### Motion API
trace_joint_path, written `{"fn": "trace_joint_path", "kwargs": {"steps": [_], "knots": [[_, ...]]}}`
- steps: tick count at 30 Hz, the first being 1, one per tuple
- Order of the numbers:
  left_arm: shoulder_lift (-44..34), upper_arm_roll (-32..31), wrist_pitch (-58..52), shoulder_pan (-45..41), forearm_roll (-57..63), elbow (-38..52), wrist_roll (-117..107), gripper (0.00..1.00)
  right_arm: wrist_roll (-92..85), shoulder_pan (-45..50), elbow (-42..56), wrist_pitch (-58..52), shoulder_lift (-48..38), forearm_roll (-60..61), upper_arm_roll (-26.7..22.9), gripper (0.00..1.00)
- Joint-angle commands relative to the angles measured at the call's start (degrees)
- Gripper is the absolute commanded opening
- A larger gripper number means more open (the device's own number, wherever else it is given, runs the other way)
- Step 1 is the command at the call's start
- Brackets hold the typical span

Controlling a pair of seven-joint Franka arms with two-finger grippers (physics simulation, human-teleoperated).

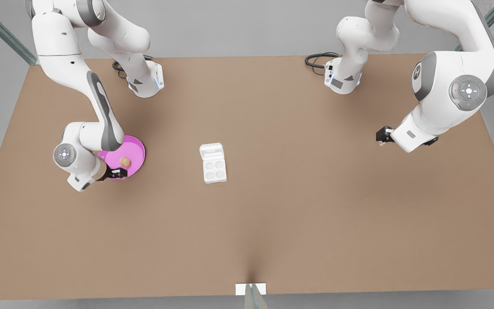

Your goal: Pack egg into the box and close the box lid

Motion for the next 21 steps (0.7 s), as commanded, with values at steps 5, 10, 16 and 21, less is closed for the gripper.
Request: {"fn": "trace_joint_path", "kwargs": {"steps": [5, 10, 16, 21], "knots": [[0.0, 0.0, 0.0, -0.1, 0.0, 0.0, -0.6, 1.00, -5.4, 0.3, -3.5, 15.9, -0.2, 0.0, 1.2, 1.00], [0.0, 0.0, 0.0, -0.1, 0.0, 0.0, -0.6, 1.00, -4.8, 0.5, -5.3, 15.8, -0.6, 0.0, 1.2, 1.00], [0.3, 0.0, 0.0, -0.1, 0.0, 0.0, -0.6, 1.00, -3.9, -0.1, -13.7, 15.8, -6.6, 0.1, 1.2, 1.00], [0.3, 0.0, 0.0, -0.1, 0.0, 0.0, -0.6, 1.00, -3.7, -0.7, -18.2, 15.8, -9.3, 0.1, 1.3, 1.00]]}}
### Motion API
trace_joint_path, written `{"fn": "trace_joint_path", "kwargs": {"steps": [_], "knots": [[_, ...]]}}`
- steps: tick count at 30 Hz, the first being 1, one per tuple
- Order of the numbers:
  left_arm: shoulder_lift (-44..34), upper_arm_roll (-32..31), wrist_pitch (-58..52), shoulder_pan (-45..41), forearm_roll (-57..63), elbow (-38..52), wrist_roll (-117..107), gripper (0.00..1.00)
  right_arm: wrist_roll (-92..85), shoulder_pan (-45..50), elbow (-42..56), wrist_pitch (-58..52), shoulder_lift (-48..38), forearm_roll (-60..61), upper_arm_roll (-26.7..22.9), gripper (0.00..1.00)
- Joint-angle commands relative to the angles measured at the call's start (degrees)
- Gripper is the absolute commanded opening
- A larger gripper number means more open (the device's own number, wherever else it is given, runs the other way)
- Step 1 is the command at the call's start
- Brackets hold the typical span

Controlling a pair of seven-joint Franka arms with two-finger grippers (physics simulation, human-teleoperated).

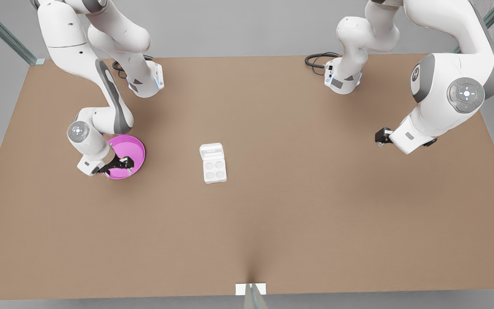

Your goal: Pack egg into the box and close the box lid

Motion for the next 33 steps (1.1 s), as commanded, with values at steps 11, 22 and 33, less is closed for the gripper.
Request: {"fn": "trace_joint_path", "kwargs": {"steps": [11, 22, 33], "knots": [[0.3, 0.0, 0.0, 0.0, 0.0, 0.0, -0.2, 1.00, 0.2, -0.5, -7.0, 4.4, -3.2, 0.3, 0.0, 1.00], [0.4, 0.0, 0.0, 0.0, 0.0, 0.0, -0.2, 1.00, 0.4, -0.6, -6.3, 9.7, 2.8, 0.3, 0.0, 1.00], [0.8, 0.0, 0.0, 0.0, 0.0, -0.1, -0.2, 1.00, 0.8, -1.8, -10.6, 12.5, 2.6, 0.3, 0.0, 1.00]]}}
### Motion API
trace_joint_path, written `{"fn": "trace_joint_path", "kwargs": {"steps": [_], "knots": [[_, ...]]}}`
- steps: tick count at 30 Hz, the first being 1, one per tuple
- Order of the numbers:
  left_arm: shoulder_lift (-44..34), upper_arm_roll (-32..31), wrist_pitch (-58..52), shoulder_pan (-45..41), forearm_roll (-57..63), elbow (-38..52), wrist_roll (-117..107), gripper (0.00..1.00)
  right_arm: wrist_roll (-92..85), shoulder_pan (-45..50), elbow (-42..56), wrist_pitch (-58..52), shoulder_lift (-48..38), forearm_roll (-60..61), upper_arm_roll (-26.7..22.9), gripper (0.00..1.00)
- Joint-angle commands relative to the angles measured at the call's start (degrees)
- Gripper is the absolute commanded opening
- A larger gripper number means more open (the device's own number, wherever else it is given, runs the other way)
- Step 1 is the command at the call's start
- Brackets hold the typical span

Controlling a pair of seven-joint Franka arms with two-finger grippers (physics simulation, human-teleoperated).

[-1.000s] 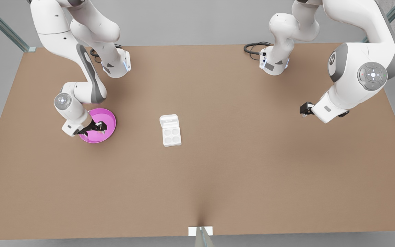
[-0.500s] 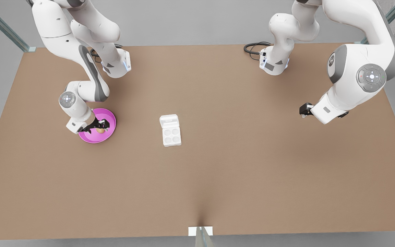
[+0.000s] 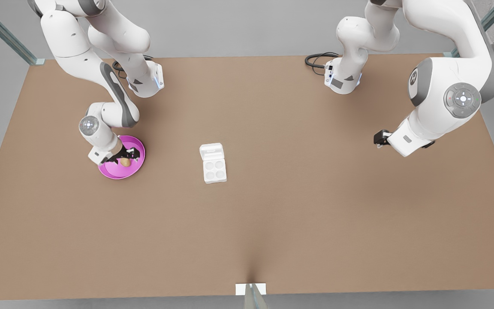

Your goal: Pack egg into the box and close the box lid

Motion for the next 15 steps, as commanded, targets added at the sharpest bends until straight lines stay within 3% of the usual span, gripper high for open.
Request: {"fn": "trace_joint_path", "kwargs": {"steps": [1, 15], "knots": [[0.0, 0.0, 0.0, 0.0, 0.0, 0.0, 0.0, 1.00, 0.2, 0.0, -0.4, 3.6, 0.0, 0.1, 0.0, 1.00], [0.0, 0.0, -0.1, 0.0, 0.0, 0.0, 0.0, 1.00, 0.2, -0.9, 0.4, 5.6, 4.3, -0.1, -0.1, 1.00]]}}
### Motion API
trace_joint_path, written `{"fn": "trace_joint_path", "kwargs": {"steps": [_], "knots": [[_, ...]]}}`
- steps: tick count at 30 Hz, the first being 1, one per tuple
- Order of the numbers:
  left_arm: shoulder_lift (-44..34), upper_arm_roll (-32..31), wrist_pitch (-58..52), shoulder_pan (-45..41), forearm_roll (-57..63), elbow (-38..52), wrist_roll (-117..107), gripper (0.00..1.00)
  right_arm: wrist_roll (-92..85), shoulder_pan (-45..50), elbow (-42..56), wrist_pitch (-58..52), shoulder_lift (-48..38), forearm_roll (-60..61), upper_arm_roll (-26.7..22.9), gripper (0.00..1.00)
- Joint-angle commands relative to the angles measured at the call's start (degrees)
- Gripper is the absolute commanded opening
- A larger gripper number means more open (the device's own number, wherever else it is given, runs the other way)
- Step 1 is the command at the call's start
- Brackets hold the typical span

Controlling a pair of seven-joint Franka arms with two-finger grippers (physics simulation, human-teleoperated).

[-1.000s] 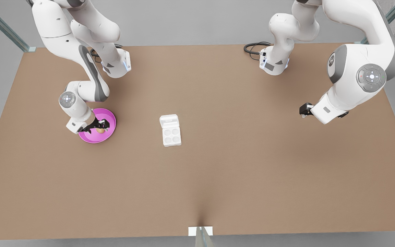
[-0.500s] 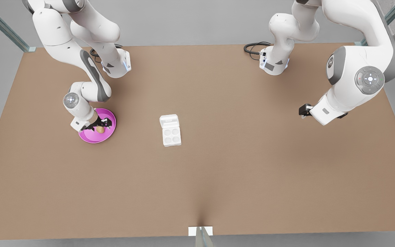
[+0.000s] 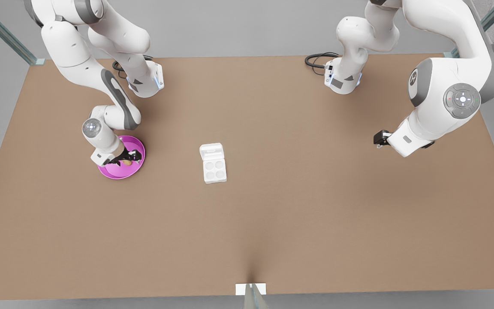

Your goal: Pack egg into the box and close the box lid

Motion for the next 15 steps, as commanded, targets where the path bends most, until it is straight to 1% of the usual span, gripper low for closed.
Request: {"fn": "trace_joint_path", "kwargs": {"steps": [1, 8, 9, 10, 15], "knots": [[-0.1, 0.0, -0.1, 0.0, 0.0, 0.0, -0.1, 1.00, -0.6, -0.5, 0.0, 0.7, -0.1, 0.0, 0.0, 1.00], [-0.1, 0.0, -0.2, -0.1, 0.0, 0.0, -0.1, 1.00, -0.6, -1.5, -0.1, 0.7, 0.0, -0.2, 0.0, 0.99], [-0.1, 0.0, -0.2, -0.1, 0.0, 0.0, -0.1, 1.00, -0.5, -1.5, -0.1, 0.6, 0.0, -0.2, 0.0, 0.88], [0.0, -0.1, -0.2, -0.1, 0.0, 0.0, -0.1, 1.00, -0.5, -1.5, -0.1, 0.6, 0.0, -0.2, 0.0, 0.87], [0.4, -0.1, -0.2, -0.1, 0.0, 0.0, -0.3, 1.00, -1.3, -2.2, -0.3, 0.5, -0.2, -0.2, 0.0, 0.87]]}}
